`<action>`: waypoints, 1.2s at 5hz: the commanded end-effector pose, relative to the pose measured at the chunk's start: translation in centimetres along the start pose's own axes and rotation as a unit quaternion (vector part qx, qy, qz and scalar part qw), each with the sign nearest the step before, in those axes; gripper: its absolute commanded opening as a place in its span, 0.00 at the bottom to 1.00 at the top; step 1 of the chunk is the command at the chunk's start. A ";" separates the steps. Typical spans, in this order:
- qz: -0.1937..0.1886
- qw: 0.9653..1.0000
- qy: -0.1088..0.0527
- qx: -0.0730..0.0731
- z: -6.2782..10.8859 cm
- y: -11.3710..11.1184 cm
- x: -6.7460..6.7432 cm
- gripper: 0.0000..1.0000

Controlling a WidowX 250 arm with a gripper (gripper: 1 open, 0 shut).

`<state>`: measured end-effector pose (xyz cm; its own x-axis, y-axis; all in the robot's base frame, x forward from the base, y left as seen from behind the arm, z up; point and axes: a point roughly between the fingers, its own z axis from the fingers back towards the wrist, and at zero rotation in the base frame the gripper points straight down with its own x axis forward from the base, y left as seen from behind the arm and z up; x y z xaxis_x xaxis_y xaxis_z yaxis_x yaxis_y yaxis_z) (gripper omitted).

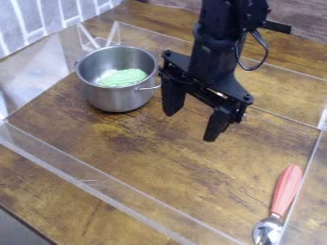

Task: Put the green object in the silver pot

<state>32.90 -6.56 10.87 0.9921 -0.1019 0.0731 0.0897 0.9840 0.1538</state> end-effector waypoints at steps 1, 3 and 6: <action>-0.006 0.999 -0.041 -0.011 2.2 0.2 0.7 1.00; -0.024 0.998 -0.047 -0.019 1.7 -0.3 2.2 1.00; -0.012 0.999 -0.036 -0.019 3.2 2.8 3.8 1.00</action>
<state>35.89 -5.02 11.44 0.9885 -0.1459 0.0404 0.1400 0.9826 0.1223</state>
